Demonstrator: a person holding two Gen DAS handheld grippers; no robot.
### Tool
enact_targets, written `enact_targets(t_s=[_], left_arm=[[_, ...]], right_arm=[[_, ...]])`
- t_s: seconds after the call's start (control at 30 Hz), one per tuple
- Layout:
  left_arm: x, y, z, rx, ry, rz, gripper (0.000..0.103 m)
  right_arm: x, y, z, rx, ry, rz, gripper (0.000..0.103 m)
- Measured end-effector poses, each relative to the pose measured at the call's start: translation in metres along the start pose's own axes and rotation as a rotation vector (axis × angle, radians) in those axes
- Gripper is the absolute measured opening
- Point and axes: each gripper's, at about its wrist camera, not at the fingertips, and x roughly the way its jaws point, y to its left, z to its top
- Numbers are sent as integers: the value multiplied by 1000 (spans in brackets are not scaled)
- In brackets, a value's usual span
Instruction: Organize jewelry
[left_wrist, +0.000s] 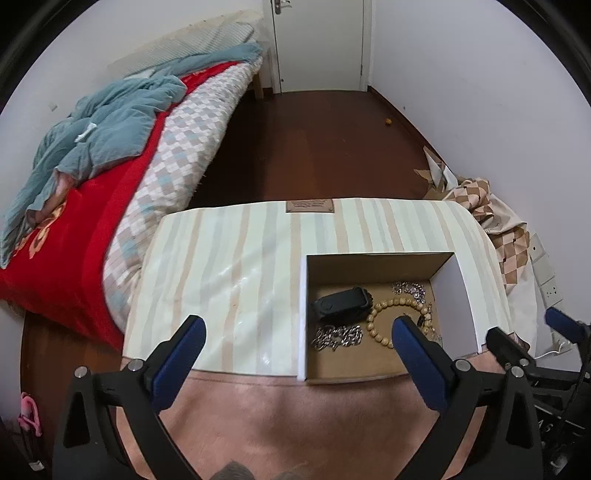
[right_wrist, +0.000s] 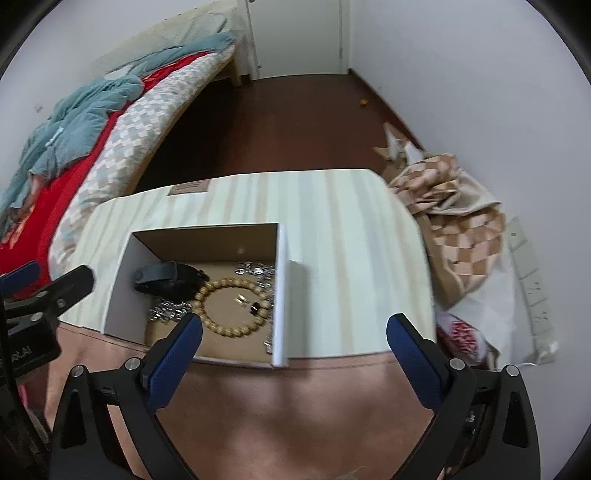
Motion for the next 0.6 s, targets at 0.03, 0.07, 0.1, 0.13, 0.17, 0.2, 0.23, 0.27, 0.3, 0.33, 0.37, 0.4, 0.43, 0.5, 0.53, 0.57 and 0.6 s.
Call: enact_targets(t_s=[0.03, 0.07, 0.1, 0.13, 0.17, 0.2, 0.23, 0.27, 0.3, 0.33, 0.37, 0.4, 0.43, 0.5, 0.53, 0.57, 0.6], left_arm=[[-5, 1, -3, -4, -5, 3, 103], [-8, 2, -4, -6, -9, 5, 103], [-16, 3, -7, -10, -17, 7, 103], [-22, 4, -9, -15, -23, 8, 103], [-28, 5, -10, -18, -29, 6, 103], [-38, 7, -13, -27, -40, 3, 103], [-46, 8, -14, -32, -49, 4, 103], [-54, 9, -15, -35, -59, 2, 103], [-66, 10, -17, -36, -71, 0, 103], [-75, 10, -19, -36, -80, 0, 103], [-87, 11, -21, -34, -93, -2, 103], [-99, 11, -24, -31, -108, -2, 103], [-108, 10, -26, -28, -120, -2, 103], [-130, 10, -30, -22, -145, 1, 103], [-138, 12, -31, -22, -152, 1, 103], [-148, 12, -34, -22, -161, 4, 103], [-158, 12, -35, -21, -173, 11, 103]], right_arm=[[-8, 0, -3, -6, -14, -18, 101], [-14, 0, -5, -10, -21, -30, 101], [-19, 2, -6, -12, -26, -36, 102], [-27, 2, -8, -14, -35, -38, 102], [-36, 2, -11, -13, -47, -43, 102], [-43, 3, -12, -11, -54, -47, 102], [-55, 2, -14, -7, -67, -46, 102], [-63, 2, -15, -5, -75, -46, 102], [-74, 2, -17, -4, -89, -49, 102], [-88, 1, -20, -1, -106, -50, 102], [-99, 0, -22, 3, -116, -51, 102], [-112, -1, -24, 6, -127, -53, 102], [-121, -1, -25, 7, -136, -54, 102], [-148, -2, -31, 8, -164, -59, 102], [-160, -2, -33, 10, -175, -59, 102], [-169, -2, -35, 13, -183, -59, 102], [-184, -3, -39, 16, -196, -59, 103]])
